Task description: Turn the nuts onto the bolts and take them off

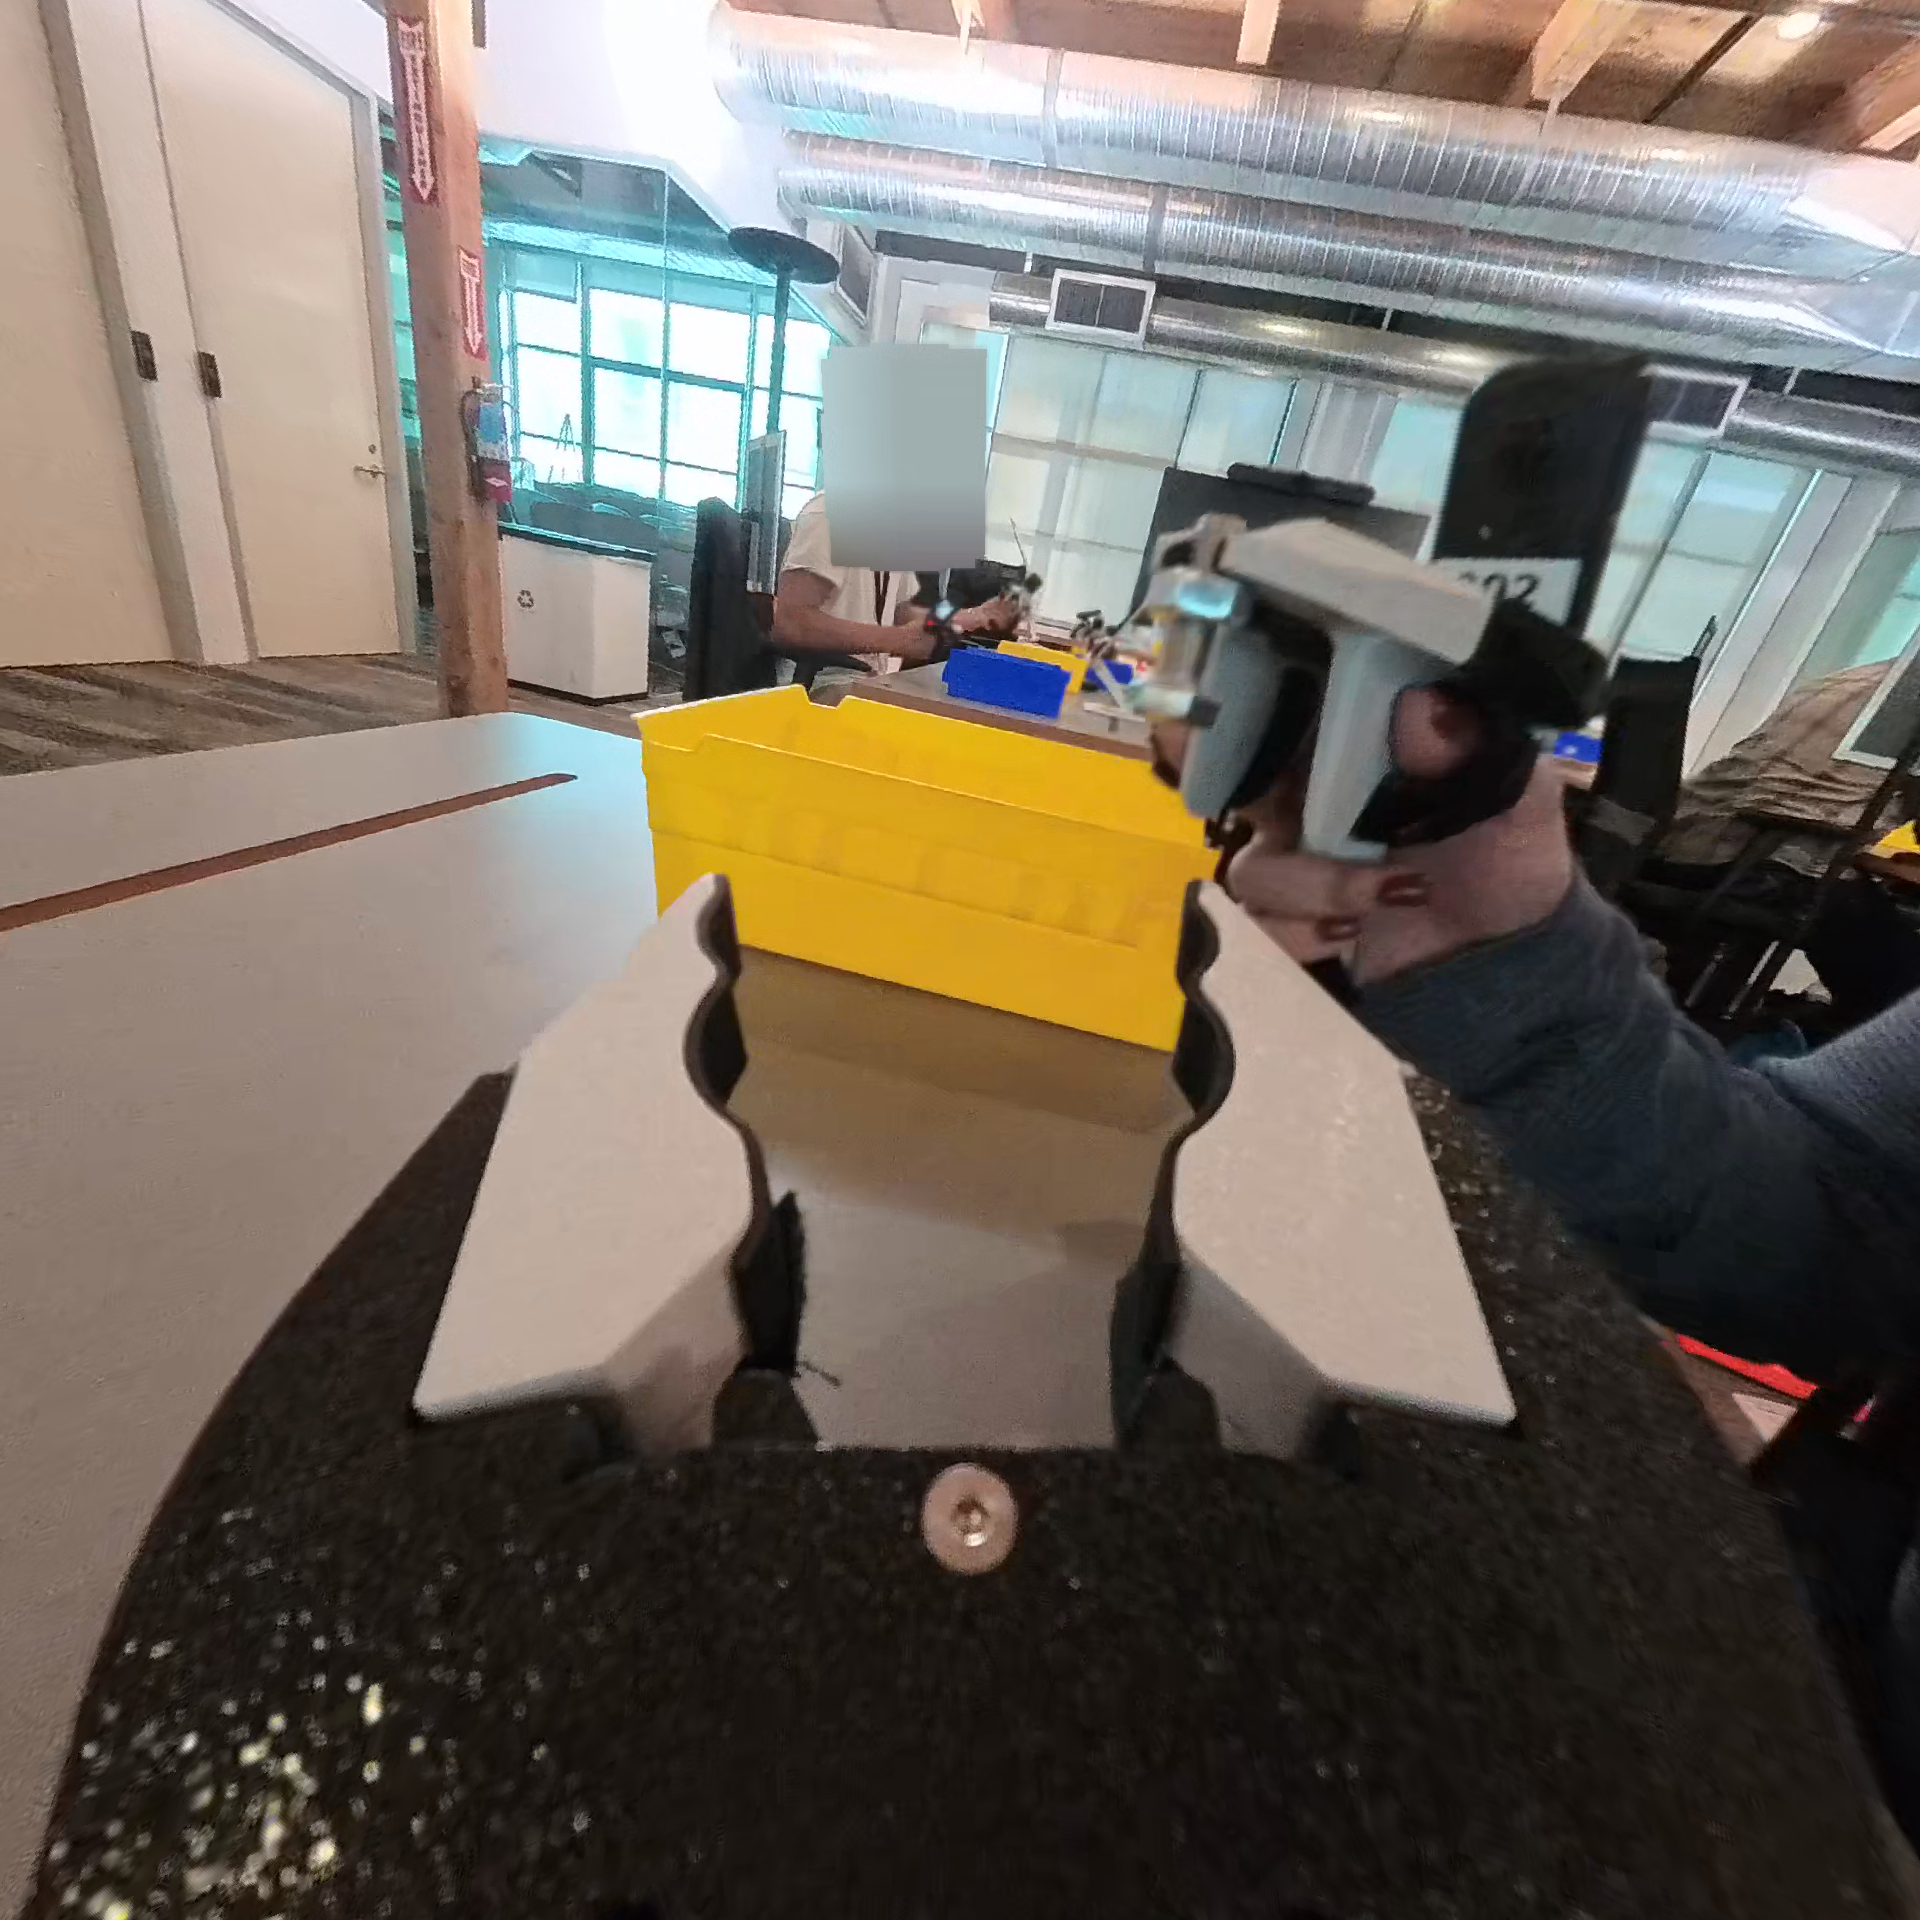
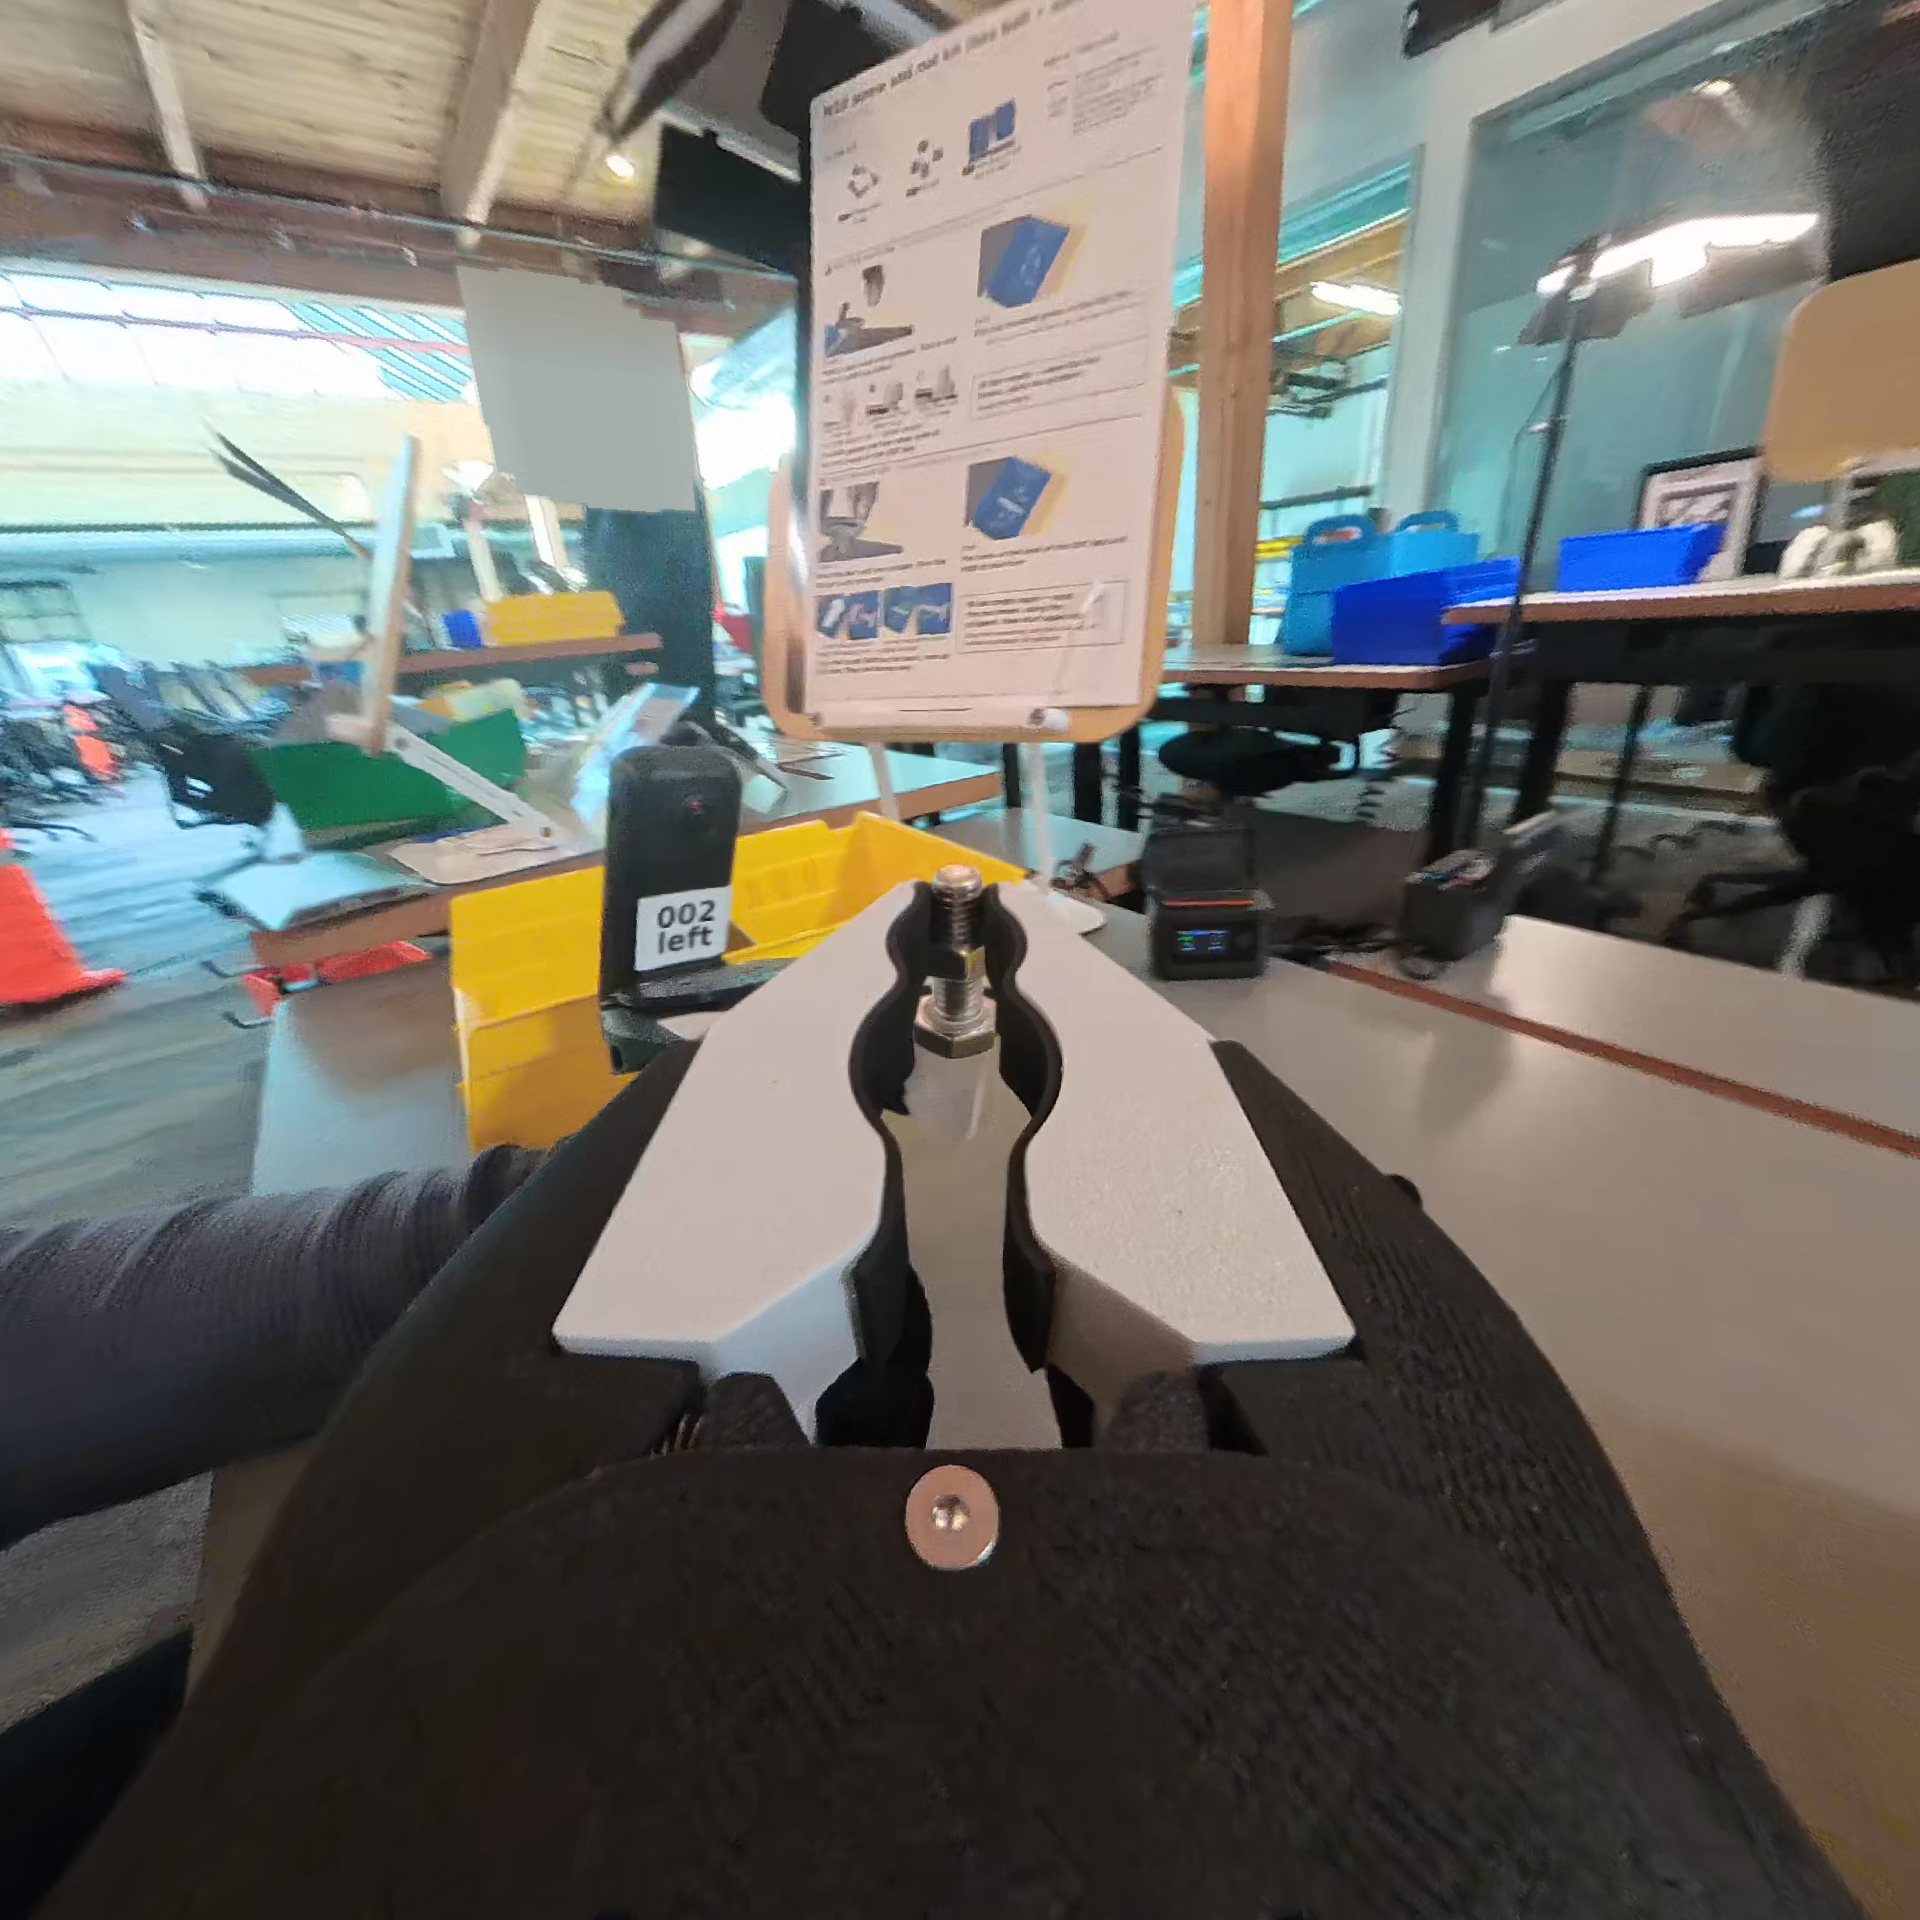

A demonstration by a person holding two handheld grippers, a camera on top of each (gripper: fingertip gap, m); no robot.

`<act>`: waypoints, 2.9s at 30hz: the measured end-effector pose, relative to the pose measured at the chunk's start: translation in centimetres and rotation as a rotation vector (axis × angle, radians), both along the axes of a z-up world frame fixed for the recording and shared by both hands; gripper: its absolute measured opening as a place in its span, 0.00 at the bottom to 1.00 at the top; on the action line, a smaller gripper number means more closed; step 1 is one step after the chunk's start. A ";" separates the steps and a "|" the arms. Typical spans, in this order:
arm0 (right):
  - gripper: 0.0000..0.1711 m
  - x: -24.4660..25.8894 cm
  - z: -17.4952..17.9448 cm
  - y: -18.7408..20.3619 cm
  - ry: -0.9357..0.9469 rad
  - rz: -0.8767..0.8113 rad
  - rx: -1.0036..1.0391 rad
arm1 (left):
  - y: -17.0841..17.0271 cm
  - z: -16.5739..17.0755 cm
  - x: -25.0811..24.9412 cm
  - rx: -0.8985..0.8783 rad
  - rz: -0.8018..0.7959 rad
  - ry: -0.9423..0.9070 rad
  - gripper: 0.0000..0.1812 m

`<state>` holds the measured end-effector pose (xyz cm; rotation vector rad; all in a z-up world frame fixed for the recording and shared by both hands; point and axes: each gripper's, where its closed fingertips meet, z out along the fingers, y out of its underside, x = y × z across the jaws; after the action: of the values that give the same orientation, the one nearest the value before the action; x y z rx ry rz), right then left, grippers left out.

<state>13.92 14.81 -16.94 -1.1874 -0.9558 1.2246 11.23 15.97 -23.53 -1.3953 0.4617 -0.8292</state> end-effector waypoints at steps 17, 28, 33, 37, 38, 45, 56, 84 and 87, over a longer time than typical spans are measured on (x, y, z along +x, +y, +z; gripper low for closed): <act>0.04 17.7 -11.6 9.9 -0.971 -0.359 -0.411 | 0.8 -1.0 -0.3 0.006 0.091 0.095 0.40; 0.05 19.3 -18.3 10.8 -1.323 -0.351 -0.567 | 0.8 -1.0 -0.5 0.006 0.104 0.102 0.38; 0.05 19.2 -19.1 10.7 -1.354 -0.339 -0.584 | 0.9 -1.3 -0.2 0.001 0.097 0.118 0.38; 0.18 18.9 -19.1 11.0 -1.342 -0.370 -0.568 | 0.9 -1.5 0.0 -0.001 0.097 0.130 0.38; 0.20 18.9 -19.0 11.2 -1.338 -0.386 -0.558 | 0.9 -1.5 0.0 -0.001 0.097 0.132 0.38; 0.18 20.0 -15.5 12.7 -1.271 -0.576 -0.420 | 0.9 -1.4 -0.1 0.000 0.100 0.127 0.38; 0.07 16.2 -5.5 10.3 -1.032 -0.691 -0.084 | 1.4 -1.7 -0.8 -0.020 0.156 0.146 0.34; 0.00 -4.9 -6.3 7.8 -0.060 -0.444 0.220 | 3.2 -3.6 -9.2 -0.111 0.675 0.303 0.00; 0.00 -5.0 -6.4 6.8 -0.061 -0.472 0.363 | 3.0 -3.2 -9.4 -0.096 0.688 0.299 0.00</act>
<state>8.96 21.59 -23.32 -1.0796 -0.8354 0.6127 1.85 18.93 -26.70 -1.6318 0.1397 -0.0837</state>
